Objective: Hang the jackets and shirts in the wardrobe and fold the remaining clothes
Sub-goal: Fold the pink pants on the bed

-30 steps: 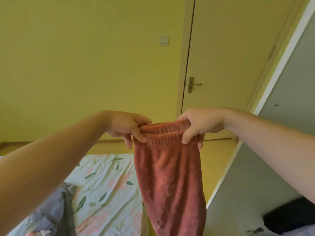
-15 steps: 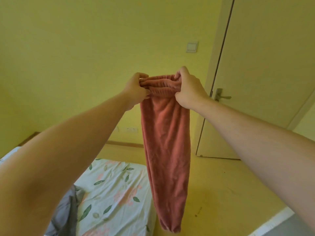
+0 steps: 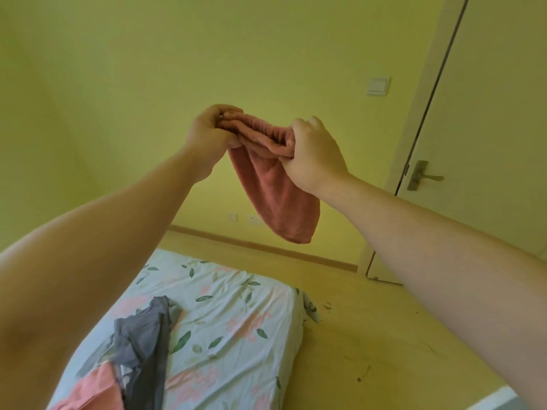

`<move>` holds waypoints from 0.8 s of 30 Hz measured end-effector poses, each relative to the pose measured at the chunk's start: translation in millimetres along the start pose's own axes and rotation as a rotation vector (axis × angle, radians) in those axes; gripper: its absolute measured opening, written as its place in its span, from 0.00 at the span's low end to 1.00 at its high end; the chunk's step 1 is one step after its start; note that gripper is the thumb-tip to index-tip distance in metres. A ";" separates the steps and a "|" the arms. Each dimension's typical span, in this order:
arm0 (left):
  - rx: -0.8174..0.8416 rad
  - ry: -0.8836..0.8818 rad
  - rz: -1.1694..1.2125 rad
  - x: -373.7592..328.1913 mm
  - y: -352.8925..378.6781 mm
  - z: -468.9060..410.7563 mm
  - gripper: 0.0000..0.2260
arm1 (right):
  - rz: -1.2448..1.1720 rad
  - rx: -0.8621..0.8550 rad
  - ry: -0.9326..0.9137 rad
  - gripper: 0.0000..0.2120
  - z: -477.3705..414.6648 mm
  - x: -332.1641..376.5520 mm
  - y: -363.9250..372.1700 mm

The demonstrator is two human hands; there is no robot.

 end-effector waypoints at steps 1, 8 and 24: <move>0.006 -0.021 -0.010 8.0 -12.6 16.5 0.25 | -0.013 0.030 0.002 0.09 10.8 10.6 9.2; 0.062 -0.342 -0.155 109.8 -107.5 177.3 0.24 | -0.079 0.379 -0.019 0.17 144.3 104.3 121.3; 0.665 -0.844 -0.893 240.3 -226.8 534.3 0.11 | 0.007 1.247 -0.119 0.15 420.5 302.0 265.6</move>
Point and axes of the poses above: each hand's wrist, its own z-axis away from the middle knuckle, its own y-axis out of the palm, x = y × z, the point moved 1 cm from there along -z, towards the middle knuckle, and after that the axes turned 7 degrees about x, right-handed, at the moved point
